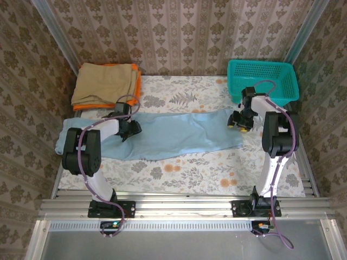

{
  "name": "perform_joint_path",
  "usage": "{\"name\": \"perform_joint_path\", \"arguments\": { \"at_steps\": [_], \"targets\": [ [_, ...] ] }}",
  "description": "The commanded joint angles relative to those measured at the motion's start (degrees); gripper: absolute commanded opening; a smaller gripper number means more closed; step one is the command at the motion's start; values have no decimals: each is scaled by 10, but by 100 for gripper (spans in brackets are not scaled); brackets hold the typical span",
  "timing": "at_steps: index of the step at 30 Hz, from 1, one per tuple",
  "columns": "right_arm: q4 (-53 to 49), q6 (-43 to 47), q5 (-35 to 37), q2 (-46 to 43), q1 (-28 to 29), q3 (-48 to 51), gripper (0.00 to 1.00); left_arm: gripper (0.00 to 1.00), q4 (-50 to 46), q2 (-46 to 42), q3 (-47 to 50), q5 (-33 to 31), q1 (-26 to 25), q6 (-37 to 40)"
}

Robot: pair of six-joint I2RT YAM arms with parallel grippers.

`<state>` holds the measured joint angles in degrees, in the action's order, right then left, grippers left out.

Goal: Fold and stack the trousers

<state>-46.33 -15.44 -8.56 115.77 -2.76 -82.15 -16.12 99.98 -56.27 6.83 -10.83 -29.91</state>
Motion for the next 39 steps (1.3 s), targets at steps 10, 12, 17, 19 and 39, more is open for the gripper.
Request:
{"name": "perform_joint_path", "arguments": {
  "at_steps": [10, 12, 17, 19, 39],
  "targets": [
    [-21, 5, -58, 15, 2, 20, 9, 41, -31, -34, 14, -9, 6, 10],
    [-11, -4, -61, 0, 0, 31, 0, 41, -33, -41, 14, -6, 6, 10],
    [31, -49, -37, -82, -28, 97, 0, 41, -33, -61, 23, -1, 6, 9],
    [45, -63, -23, -127, -49, 134, 0, 41, -33, -72, 27, 2, 6, 8],
    [-48, -90, 49, -340, -114, 98, 0, 59, -60, -186, 73, 18, 18, 6]
  ]
}}
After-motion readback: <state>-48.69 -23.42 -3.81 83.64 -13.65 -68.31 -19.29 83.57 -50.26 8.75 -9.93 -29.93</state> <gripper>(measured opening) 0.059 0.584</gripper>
